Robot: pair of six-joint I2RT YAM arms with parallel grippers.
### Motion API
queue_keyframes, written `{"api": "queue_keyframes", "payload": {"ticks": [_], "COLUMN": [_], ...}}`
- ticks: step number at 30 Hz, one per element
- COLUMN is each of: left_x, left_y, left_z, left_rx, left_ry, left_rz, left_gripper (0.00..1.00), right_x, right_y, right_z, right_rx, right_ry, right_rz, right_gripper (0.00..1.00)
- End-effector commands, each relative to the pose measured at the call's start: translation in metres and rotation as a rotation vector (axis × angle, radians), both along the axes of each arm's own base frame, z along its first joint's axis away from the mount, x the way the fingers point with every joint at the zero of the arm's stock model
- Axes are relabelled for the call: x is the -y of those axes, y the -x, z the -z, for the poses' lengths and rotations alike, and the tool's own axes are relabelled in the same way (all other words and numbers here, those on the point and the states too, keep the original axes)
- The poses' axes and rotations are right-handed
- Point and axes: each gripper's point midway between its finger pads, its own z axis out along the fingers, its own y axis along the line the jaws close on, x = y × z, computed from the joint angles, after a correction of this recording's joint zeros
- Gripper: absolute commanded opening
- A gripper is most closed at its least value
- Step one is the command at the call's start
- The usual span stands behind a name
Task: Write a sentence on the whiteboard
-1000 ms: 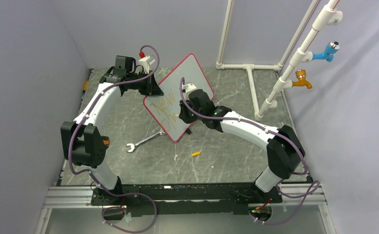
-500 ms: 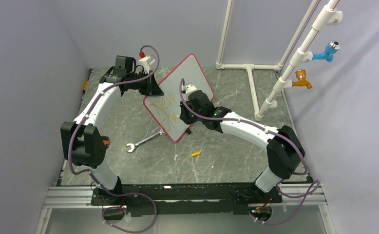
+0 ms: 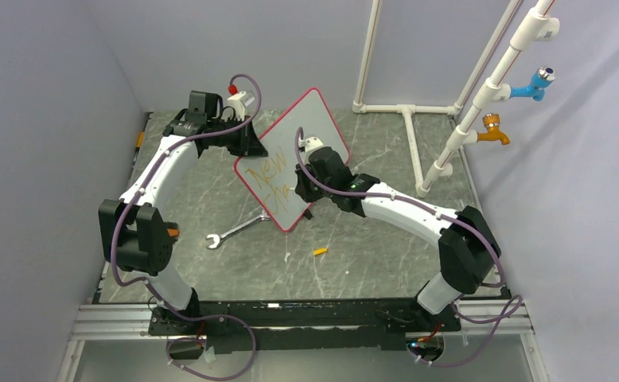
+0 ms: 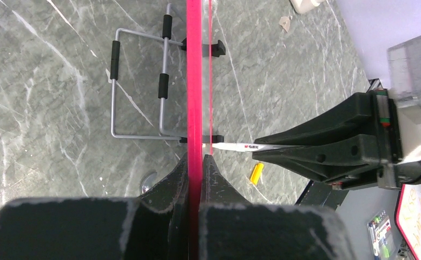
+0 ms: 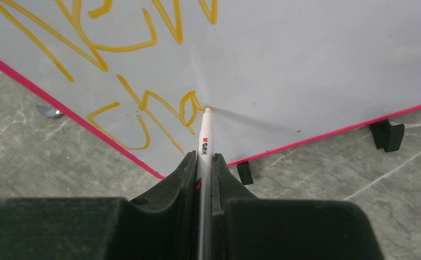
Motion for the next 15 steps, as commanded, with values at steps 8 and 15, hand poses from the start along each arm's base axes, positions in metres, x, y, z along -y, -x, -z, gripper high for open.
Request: {"api": "queue_keyframes", "payload": {"ticks": [8,15], "left_x": [0.005,0.004], "left_y": [0.011,0.011], "left_z": [-0.009,-0.009], "left_rx": [0.059,0.059], "left_ry": [-0.017,-0.019], "left_rz": [0.043,0.043], "left_gripper": [0.00,0.00], "right_x": [-0.012,-0.018], "right_y": [-0.008,-0.019], "right_z": [-0.063,-0.054], "right_rx": [0.112,0.117], "right_ry": [-0.146,-0.125], "right_rz": [-0.004,0.000], "right_gripper": [0.00,0.00]}}
